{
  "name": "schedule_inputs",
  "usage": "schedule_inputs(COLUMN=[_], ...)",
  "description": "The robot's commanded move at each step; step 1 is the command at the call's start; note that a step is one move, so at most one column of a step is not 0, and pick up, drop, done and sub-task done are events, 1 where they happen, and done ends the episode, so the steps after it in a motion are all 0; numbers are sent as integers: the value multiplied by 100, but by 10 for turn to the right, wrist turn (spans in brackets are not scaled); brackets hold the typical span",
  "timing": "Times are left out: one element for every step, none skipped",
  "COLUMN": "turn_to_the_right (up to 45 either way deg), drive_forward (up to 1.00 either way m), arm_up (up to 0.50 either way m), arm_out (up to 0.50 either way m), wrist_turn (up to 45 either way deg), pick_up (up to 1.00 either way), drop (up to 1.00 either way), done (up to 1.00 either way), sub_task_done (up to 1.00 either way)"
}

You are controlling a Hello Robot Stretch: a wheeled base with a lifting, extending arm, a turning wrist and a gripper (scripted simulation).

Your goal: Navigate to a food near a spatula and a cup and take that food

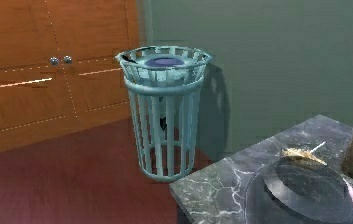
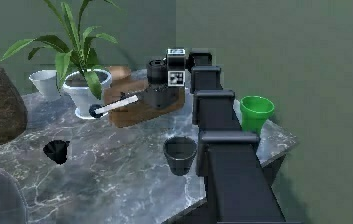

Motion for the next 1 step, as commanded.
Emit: schedule_inputs(turn_to_the_right=[0], drive_forward=[0], arm_up=[0], arm_out=[0], wrist_turn=[0], pick_up=[0], drop=[0], done=[100], sub_task_done=[0])
